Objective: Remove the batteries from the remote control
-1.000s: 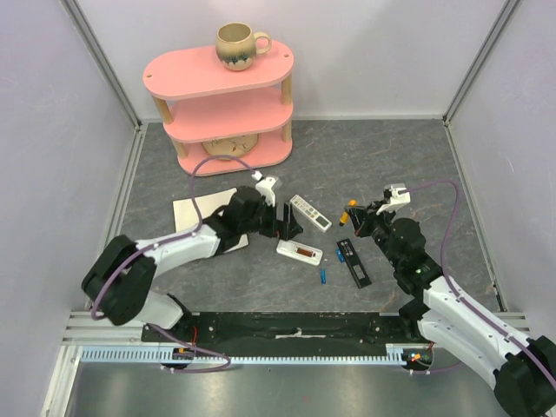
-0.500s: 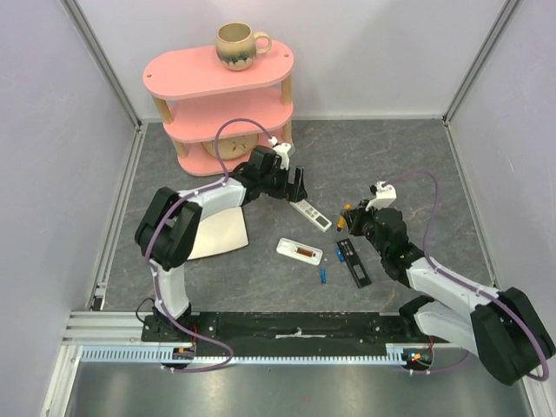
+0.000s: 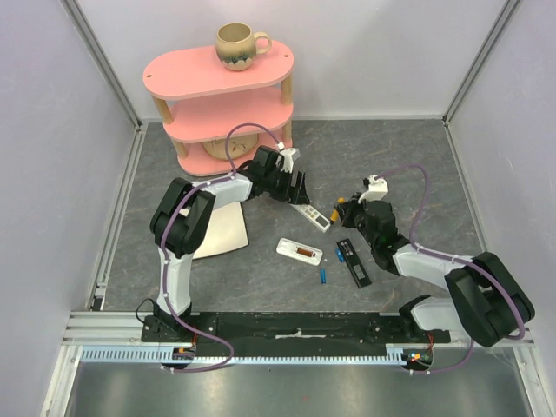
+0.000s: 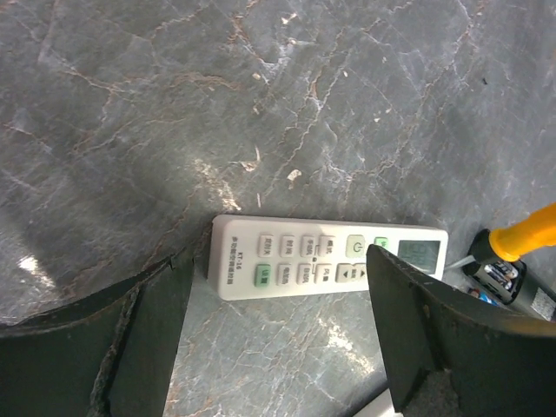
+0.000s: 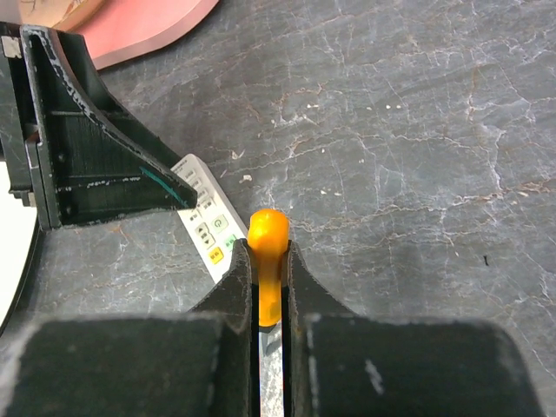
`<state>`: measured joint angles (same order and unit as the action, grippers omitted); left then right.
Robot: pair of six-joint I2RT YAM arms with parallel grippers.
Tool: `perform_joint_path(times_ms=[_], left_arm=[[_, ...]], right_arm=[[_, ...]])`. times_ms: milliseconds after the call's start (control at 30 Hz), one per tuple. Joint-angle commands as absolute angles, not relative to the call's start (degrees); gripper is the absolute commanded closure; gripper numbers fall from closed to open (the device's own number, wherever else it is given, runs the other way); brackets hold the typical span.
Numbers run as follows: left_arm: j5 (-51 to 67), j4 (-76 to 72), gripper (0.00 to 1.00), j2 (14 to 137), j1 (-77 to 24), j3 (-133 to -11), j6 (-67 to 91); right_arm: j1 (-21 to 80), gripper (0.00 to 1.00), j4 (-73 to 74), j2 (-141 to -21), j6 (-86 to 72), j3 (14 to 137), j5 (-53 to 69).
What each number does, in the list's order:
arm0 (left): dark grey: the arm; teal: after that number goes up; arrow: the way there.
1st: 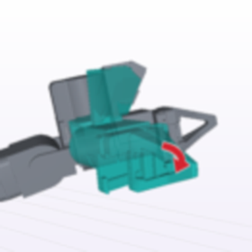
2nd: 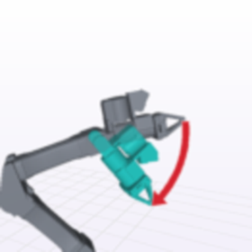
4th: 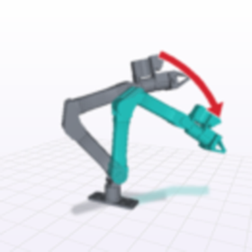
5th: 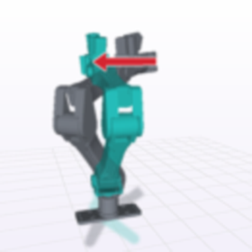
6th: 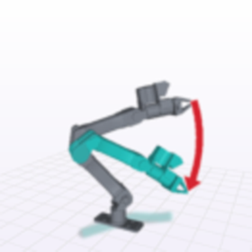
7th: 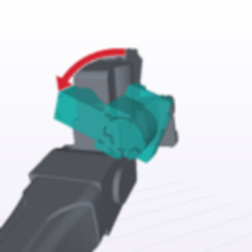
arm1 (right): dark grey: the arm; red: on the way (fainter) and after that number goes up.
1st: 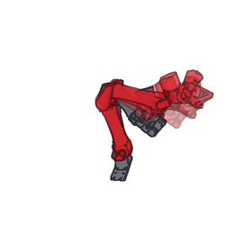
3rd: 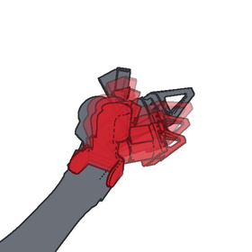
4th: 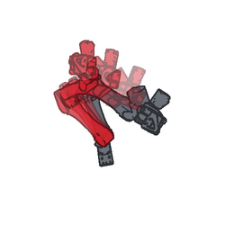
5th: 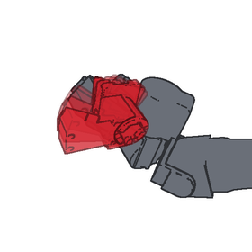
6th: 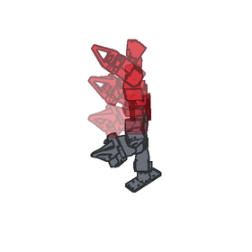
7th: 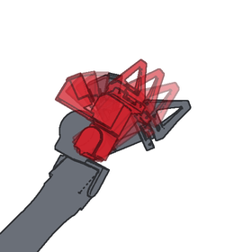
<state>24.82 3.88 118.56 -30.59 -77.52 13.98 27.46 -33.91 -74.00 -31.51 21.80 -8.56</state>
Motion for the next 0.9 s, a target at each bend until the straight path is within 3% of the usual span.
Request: perform_joint_path(times_ms=[0,200,867], left_arm=[[29.6,4.0,0.15,120.2,-30.5,-80.0,12.0],[33.2,3.5,0.24,120.4,-30.7,-78.8,12.7],[31.0,4.0,0.24,117.9,-30.8,-76.3,13.1]], right_arm=[[27.2,1.00,-38.3,-76.2,-31.9,24.1,-9.8],[27.2,1.00,-38.1,-76.9,-30.9,24.8,-10.2],[27.1,1.00,-32.0,-73.3,-27.8,25.7,-12.2]])
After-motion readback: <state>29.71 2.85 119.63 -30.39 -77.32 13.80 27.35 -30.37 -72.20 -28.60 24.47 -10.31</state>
